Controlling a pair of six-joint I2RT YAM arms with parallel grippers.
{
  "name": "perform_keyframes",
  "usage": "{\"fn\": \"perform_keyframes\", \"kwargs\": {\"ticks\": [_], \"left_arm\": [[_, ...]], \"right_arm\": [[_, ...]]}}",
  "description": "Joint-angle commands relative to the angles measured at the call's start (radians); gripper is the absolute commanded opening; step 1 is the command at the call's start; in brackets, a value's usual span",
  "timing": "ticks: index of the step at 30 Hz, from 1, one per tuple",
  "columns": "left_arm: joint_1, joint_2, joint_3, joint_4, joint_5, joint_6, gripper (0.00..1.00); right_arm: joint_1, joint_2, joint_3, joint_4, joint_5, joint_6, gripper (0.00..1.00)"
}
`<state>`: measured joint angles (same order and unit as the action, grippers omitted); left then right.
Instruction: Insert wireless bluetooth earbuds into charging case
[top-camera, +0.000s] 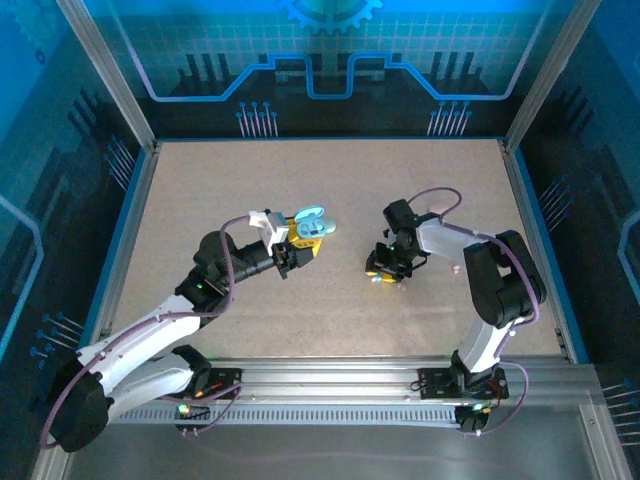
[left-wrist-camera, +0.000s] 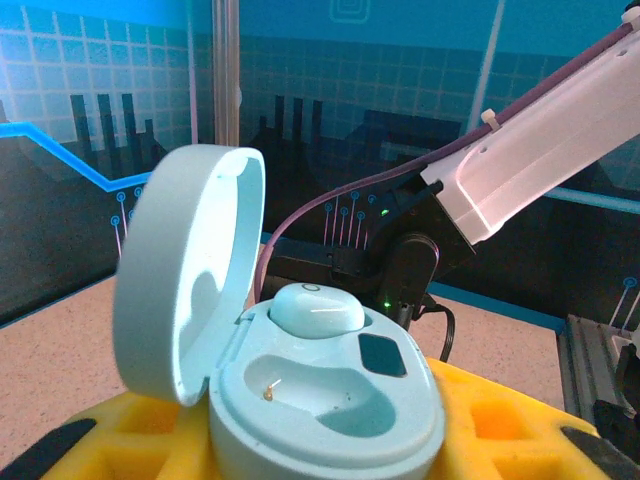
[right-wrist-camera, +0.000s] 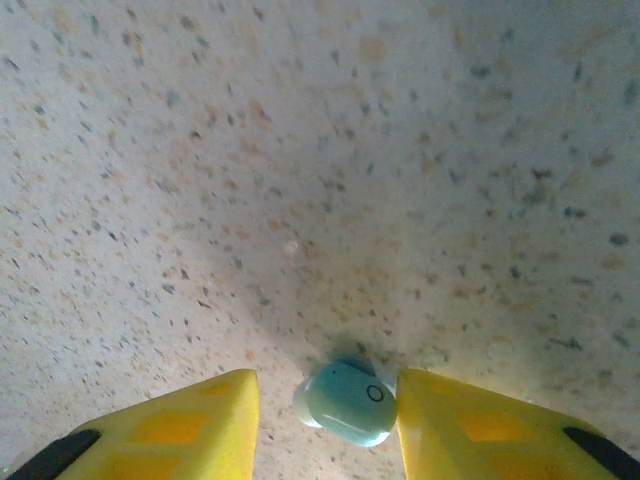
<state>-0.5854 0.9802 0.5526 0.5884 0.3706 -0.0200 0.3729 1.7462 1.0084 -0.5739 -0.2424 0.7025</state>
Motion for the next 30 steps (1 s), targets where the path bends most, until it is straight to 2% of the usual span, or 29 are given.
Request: {"fn": "perform_keyframes", "kwargs": {"ticks": [1, 16, 23, 30], "left_arm": [[-0.006, -0.007, 0.008, 0.019, -0.011, 0.012, 0.34], [-0.006, -0.012, 0.004, 0.022, -0.016, 0.008, 0.34], [-0.006, -0.014, 0.006, 0.021, -0.014, 0.008, 0.34], [-0.005, -0.018, 0.001, 0.021, -0.015, 0.011, 0.34]], "right_arm": [[0.019, 0.015, 0.033, 0.001, 0.051, -0.028, 0.4], [0.062, 0.044, 0.09, -0.025, 0.051, -0.094, 0.41], [0.08, 0.034, 0.1, -0.1, 0.169, -0.044, 0.43], [0.092, 0.017, 0.065, -0.086, 0.137, -0.015, 0.44]]}}
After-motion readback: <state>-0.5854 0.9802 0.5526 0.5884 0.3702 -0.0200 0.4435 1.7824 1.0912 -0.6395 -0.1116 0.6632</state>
